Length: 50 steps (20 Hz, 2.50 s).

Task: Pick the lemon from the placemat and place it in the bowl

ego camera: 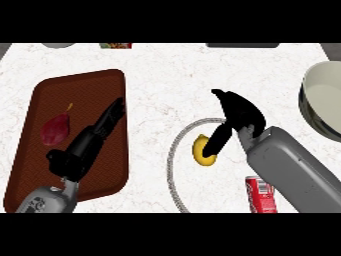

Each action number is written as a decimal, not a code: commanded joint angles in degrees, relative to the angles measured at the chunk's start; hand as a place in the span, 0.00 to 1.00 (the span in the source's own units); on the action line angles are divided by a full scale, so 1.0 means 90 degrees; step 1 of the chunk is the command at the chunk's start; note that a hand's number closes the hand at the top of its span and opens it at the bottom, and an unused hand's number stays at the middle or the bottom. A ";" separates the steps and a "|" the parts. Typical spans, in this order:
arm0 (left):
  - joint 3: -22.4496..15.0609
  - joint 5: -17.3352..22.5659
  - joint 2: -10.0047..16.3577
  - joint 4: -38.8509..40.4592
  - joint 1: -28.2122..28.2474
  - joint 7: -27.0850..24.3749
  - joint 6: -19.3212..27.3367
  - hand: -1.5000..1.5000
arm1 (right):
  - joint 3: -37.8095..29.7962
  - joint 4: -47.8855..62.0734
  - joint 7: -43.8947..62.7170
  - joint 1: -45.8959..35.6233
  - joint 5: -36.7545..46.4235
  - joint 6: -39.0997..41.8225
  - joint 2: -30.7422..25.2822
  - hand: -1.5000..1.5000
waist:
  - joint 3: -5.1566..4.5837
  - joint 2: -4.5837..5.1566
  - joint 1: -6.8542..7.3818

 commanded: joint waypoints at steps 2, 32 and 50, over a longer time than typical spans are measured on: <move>0.0031 0.0091 0.0010 -0.0212 0.0119 0.0113 -0.0103 0.50 | -0.0110 0.0011 0.1963 -0.0786 -0.0759 0.0853 0.0696 0.00 | 0.0013 0.0009 0.0024; 0.0412 -0.0186 -0.0202 -0.0417 0.0252 0.0332 -0.0283 0.50 | 0.0641 0.0452 0.1555 0.0003 0.1382 0.0317 0.1005 0.00 | 0.0023 0.0023 -0.0064; 0.0392 -0.0673 -0.0740 -0.0468 0.0450 0.0303 -0.0374 0.50 | -0.0205 0.1510 -0.0207 0.1026 0.2437 0.0163 0.1300 0.00 | 0.0025 0.0043 -0.0041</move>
